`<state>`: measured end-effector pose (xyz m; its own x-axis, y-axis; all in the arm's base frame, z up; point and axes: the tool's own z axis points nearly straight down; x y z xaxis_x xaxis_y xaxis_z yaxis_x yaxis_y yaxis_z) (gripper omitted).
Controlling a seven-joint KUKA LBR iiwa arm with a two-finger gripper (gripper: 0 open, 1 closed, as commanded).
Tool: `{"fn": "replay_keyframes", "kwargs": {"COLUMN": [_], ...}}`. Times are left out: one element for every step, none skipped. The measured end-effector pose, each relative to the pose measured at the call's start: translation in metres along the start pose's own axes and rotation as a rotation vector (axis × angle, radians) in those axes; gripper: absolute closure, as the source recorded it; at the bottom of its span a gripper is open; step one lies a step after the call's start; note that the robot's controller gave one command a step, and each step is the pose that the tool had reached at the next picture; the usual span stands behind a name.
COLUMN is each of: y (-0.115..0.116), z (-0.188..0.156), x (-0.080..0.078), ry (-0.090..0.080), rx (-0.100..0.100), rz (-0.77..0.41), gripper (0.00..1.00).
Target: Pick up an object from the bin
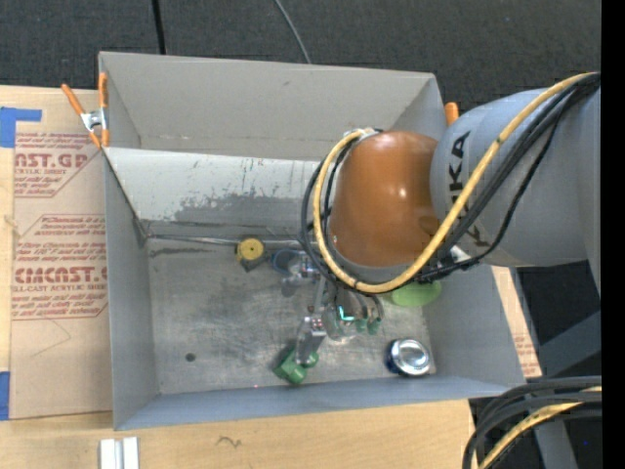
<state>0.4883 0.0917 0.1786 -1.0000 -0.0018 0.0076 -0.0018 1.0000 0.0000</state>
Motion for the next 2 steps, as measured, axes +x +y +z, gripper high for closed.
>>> {"fn": "replay_keyframes", "kwargs": {"y": [-0.0351, -0.0349], "z": [0.1057, 0.1054], "x": [0.0010, 0.0039], "ry": [-0.021, -0.010], "rx": [-0.002, -0.001], "rz": [-0.161, -0.164], "gripper": [0.00, 1.00]}}
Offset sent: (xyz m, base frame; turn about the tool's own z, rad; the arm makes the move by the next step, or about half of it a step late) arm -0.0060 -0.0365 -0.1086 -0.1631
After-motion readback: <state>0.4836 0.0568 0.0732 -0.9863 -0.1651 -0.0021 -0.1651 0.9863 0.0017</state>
